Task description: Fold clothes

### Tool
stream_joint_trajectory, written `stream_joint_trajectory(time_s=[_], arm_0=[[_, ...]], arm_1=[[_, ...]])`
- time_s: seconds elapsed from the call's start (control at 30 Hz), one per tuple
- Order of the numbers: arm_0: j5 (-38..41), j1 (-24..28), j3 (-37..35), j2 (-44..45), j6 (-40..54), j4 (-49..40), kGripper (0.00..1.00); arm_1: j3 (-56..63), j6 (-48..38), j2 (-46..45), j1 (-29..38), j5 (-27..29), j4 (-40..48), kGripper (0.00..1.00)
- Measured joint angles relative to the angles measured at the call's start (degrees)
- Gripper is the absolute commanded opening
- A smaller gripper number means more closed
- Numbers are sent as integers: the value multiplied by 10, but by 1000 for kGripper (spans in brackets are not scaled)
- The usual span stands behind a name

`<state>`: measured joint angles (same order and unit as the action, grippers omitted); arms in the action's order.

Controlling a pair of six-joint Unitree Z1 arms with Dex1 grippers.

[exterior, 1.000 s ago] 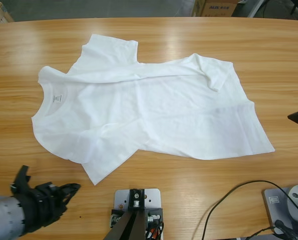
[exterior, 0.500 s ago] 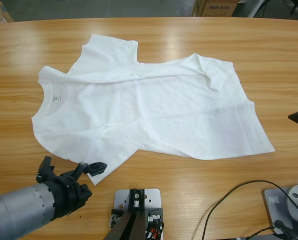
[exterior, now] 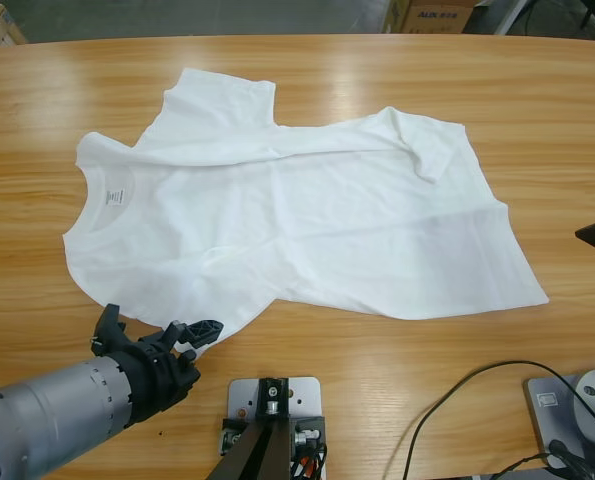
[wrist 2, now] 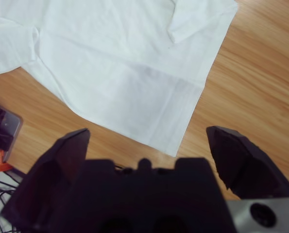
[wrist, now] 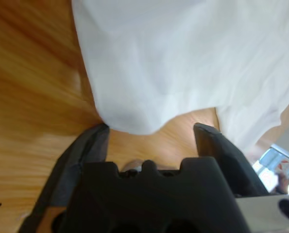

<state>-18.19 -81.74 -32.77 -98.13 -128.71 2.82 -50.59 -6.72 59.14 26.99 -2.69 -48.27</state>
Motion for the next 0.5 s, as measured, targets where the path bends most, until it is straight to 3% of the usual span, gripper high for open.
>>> stream_joint_trajectory(time_s=[0.23,0.37,0.43,0.5], arm_0=[[-6,7,5,-11,1,31,677],[-7,11,5,-15,2,39,379],[-7,11,6,-15,2,40,362],[-7,12,10,-15,2,40,242]], arm_1=[[0,0,0,0,0,0,982],[0,0,0,0,0,0,982],[0,0,0,0,0,0,982],[0,0,0,0,0,0,982]])
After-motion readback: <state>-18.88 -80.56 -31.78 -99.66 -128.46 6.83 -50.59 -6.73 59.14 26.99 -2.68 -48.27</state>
